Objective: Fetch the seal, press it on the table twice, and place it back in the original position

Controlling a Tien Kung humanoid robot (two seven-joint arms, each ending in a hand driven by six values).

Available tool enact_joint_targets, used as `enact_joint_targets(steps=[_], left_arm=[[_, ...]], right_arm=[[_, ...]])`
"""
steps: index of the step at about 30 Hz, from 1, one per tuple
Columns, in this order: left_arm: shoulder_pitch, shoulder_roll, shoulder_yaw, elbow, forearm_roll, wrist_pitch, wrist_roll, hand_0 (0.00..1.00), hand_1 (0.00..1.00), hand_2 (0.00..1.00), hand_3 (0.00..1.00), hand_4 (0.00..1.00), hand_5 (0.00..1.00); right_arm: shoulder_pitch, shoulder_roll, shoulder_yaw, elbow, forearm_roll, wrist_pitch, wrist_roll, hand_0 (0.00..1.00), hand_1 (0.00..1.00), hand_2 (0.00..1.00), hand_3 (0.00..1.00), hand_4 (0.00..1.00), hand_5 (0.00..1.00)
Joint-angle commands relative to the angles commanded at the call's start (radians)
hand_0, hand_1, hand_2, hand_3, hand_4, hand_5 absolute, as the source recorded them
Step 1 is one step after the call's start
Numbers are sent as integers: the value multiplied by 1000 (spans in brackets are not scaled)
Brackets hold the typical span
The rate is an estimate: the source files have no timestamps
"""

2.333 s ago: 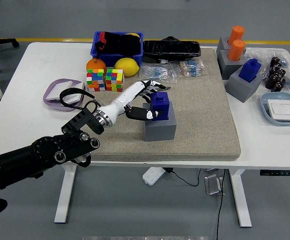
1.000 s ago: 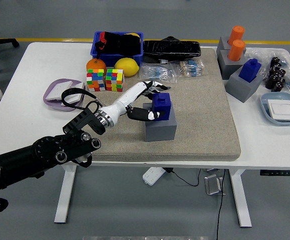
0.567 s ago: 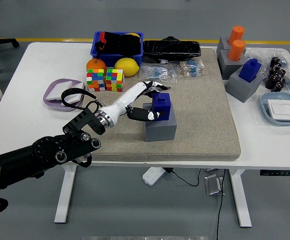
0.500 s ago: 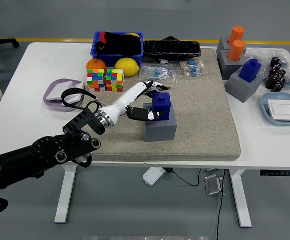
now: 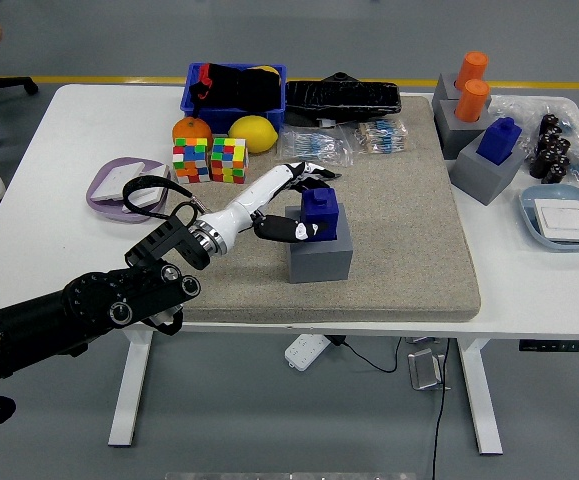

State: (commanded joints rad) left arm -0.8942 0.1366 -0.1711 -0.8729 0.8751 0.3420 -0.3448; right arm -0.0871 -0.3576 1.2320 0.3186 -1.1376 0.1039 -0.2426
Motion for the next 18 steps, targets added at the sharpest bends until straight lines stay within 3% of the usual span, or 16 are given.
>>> enact_joint_targets(steps=[4, 5, 9, 10, 11, 16, 18], left_arm=[[-1, 6, -13, -9, -9, -70, 26, 729, 780, 774, 825, 901, 2], [-2, 7, -15, -12, -11, -85, 31, 835, 894, 911, 927, 998, 4], [-5, 8, -25, -19, -22, -132, 49, 835, 894, 911, 927, 998, 4], [-5, 8, -27, -19, -25, -138, 49, 835, 894, 911, 927, 998, 4], [-5, 9, -28, -18, -28, -142, 49, 892, 961, 981, 998, 998, 184], [-6, 10, -34, -14, -41, -140, 40, 892, 961, 981, 998, 998, 184], [-7, 10, -36, -12, -41, -136, 39, 936, 986, 998, 998, 998, 232]], right_arm=[[-1, 1, -1, 0, 0, 1, 0, 775, 685, 692, 629, 712, 360], [-1, 1, -1, 0, 0, 1, 0, 774, 685, 692, 628, 711, 359], [-1, 1, -1, 0, 0, 1, 0, 774, 685, 692, 628, 711, 359], [-1, 0, -1, 0, 0, 1, 0, 774, 685, 692, 628, 711, 359], [-1, 0, -1, 0, 0, 1, 0, 774, 685, 692, 627, 712, 360], [-1, 0, -3, 0, 1, 1, 0, 774, 685, 692, 627, 712, 360], [-1, 1, -2, -1, 0, 1, 0, 774, 685, 692, 625, 713, 358]])
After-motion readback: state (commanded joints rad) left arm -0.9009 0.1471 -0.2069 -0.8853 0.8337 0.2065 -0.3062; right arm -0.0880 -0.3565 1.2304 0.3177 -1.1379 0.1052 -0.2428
